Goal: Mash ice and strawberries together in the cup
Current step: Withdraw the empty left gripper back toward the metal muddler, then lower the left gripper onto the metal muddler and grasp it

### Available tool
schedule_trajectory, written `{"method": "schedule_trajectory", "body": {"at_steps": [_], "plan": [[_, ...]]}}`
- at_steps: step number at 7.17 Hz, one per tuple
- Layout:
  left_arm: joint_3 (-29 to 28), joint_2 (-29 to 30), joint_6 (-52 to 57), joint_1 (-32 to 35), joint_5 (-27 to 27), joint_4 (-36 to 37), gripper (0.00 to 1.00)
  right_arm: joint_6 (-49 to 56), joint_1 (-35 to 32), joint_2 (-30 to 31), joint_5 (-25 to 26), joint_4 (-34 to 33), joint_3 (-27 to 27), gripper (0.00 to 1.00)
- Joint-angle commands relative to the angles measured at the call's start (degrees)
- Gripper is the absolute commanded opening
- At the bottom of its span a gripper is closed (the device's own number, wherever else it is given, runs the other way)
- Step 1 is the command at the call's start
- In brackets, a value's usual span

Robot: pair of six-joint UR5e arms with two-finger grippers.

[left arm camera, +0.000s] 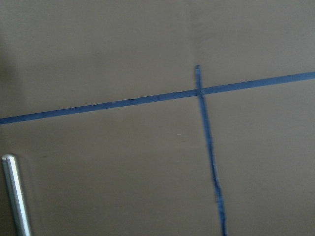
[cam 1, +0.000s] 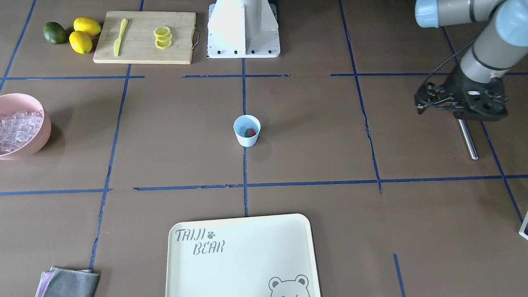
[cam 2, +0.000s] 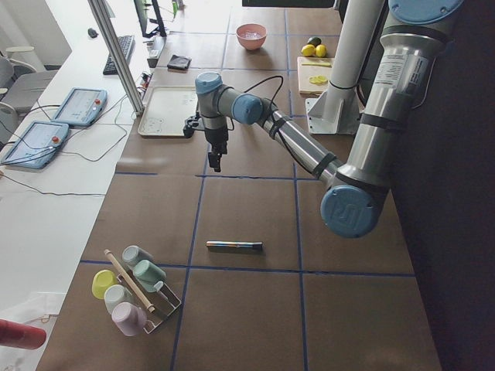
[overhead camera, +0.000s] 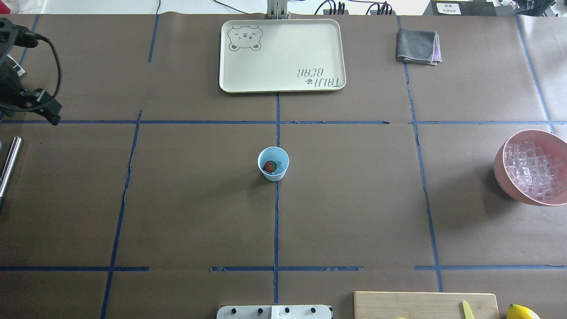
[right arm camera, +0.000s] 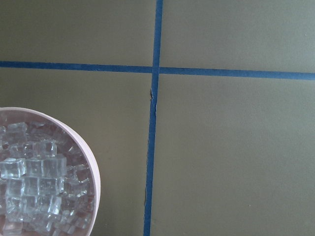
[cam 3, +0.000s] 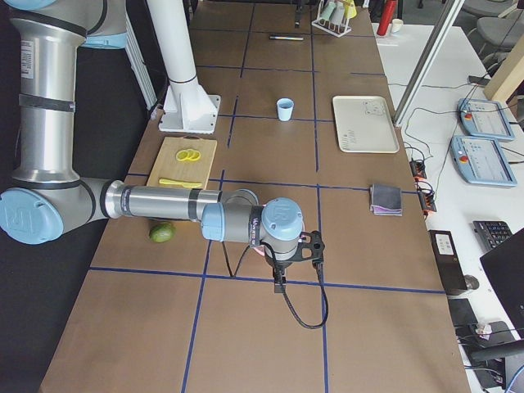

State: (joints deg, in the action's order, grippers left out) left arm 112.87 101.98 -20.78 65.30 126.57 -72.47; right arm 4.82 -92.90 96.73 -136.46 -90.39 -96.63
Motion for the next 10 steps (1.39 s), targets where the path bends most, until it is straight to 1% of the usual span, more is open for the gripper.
{"method": "schedule_trajectory", "body": {"at_steps": [1, 2, 4, 7, 8, 9, 10], "plan": [[-1.2, -5.4, 7.9, 5.0, 2.1, -1.5, 1.0, -0.1, 0.0, -0.4, 0.1, -0.1, 0.0, 0.99], [-4.1, -7.7, 6.3, 5.1, 2.1, -8.1, 1.0, -0.1, 0.0, -0.6, 0.1, -0.1, 0.0, 0.99], [-12.6, -13.3, -4.0, 4.9, 2.1, -29.2, 1.0, -0.2, 0.0, -0.7, 0.1, -0.1, 0.0, 0.99], [-27.7, -13.0, -17.2, 4.2, 1.3, -52.3, 1.0, -0.2, 0.0, -0.7, 0.1, -0.1, 0.0, 0.99], [-31.8, -12.5, -20.4, 2.0, 1.2, -57.6, 1.0, -0.2, 0.0, -0.7, 0.1, -0.1, 0.0, 0.99], [-33.2, -11.6, -23.0, -0.1, -1.8, -59.0, 1.0, -0.2, 0.0, -0.7, 0.1, -0.1, 0.0, 0.99], [-33.4, -11.5, -24.1, -2.0, -3.2, -59.1, 1.0, -0.1, 0.0, -0.7, 0.1, -0.1, 0.0, 0.99]]}}
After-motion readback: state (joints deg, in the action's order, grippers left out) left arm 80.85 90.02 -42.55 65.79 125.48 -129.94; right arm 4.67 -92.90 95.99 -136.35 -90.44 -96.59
